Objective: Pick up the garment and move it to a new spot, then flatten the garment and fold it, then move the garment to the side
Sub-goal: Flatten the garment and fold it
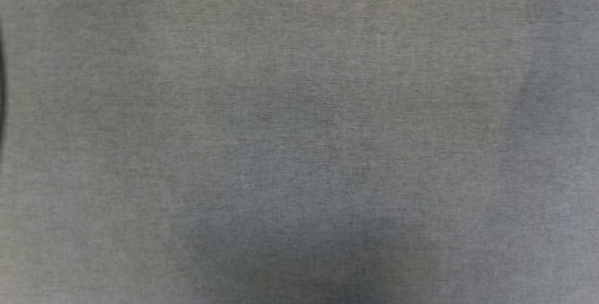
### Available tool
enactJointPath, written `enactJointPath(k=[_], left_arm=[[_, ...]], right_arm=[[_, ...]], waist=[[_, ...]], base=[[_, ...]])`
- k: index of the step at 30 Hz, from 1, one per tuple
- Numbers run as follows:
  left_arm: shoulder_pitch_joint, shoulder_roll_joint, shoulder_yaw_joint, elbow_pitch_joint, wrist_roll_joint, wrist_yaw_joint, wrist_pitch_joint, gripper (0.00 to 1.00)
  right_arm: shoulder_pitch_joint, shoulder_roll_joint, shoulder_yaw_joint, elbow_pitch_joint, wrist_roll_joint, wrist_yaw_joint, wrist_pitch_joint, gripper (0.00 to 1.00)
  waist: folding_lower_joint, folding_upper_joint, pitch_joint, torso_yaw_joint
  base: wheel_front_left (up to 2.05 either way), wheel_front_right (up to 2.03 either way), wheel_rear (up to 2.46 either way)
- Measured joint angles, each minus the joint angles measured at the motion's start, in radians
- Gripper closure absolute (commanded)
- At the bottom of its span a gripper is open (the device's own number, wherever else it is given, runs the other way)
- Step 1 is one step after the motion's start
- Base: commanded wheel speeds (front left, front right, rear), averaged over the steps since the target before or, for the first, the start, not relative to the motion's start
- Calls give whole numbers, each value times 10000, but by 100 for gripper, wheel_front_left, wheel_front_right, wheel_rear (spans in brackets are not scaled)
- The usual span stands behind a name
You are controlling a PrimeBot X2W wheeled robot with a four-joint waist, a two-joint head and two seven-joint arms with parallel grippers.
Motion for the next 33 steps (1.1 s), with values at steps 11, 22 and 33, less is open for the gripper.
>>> enactJointPath(k=[11, 22, 33], left_arm=[[6186, -1555, 989, -2360, 930, -140, 0, 100], [11332, -1971, 616, -3080, 1473, -263, 0, 100], [14391, -1204, -516, -4048, 1039, -332, 525, 100]], right_arm=[[3510, 107, 1258, 746, 982, -2, -855, 100], [8118, -828, 2780, -190, 3716, -2, -282, 100], [11796, -1714, 3321, -2019, 5960, -4, 1590, 100]], waist=[[-1, 0, -1091, 492], [-3, 0, -3516, 783], [-3, 0, -5592, 1085]], base=[[0, 0, 0], [0, 0, 0], [0, 0, 0]])
